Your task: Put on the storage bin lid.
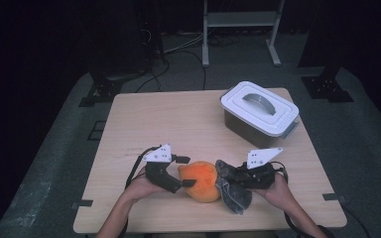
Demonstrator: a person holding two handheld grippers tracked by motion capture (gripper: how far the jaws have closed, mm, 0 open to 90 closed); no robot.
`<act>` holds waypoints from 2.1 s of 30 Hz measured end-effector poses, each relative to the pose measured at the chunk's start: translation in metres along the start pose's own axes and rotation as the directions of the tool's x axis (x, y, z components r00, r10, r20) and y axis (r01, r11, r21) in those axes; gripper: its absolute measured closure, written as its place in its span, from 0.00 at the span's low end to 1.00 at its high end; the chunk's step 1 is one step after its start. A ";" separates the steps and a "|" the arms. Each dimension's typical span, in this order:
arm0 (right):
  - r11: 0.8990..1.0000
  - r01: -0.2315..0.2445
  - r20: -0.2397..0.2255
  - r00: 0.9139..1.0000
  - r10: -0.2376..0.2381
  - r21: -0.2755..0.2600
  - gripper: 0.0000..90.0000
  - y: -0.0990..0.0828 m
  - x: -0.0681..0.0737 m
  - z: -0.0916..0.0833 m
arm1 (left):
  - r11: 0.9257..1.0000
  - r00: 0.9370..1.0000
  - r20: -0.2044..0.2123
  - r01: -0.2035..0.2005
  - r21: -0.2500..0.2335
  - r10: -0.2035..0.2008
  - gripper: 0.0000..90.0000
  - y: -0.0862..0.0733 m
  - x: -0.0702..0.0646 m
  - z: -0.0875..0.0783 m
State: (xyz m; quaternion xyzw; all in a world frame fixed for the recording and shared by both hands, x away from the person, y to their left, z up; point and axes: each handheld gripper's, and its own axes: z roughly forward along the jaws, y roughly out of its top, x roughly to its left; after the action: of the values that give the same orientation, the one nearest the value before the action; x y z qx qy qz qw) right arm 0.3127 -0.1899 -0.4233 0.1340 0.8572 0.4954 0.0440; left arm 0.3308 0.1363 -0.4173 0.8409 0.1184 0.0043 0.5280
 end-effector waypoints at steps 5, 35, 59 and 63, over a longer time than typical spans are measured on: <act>1.000 -0.018 -0.002 1.000 0.018 0.011 0.82 0.001 -0.002 -0.002 | 1.000 1.000 0.009 -0.004 0.015 0.003 0.45 0.004 -0.003 -0.002; 0.997 -0.001 0.013 1.000 0.002 -0.077 0.82 0.007 0.000 -0.008 | 1.000 1.000 0.017 0.011 -0.002 -0.011 0.42 0.006 -0.006 0.008; 0.997 0.077 0.080 0.994 -0.074 -0.033 0.82 0.018 0.005 -0.013 | 1.000 1.000 -0.025 0.005 -0.011 -0.005 0.21 0.009 -0.009 0.013; 0.995 0.087 0.080 0.993 -0.082 -0.057 0.82 0.024 0.008 -0.017 | 1.000 0.999 -0.037 -0.026 -0.005 0.026 0.35 0.010 -0.012 0.015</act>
State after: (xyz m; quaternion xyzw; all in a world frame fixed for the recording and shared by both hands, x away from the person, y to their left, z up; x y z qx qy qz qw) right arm 0.3056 -0.1905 -0.3930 0.1153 0.8445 0.5130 0.1020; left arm 0.3231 0.1160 -0.4134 0.8408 0.1174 0.0270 0.5278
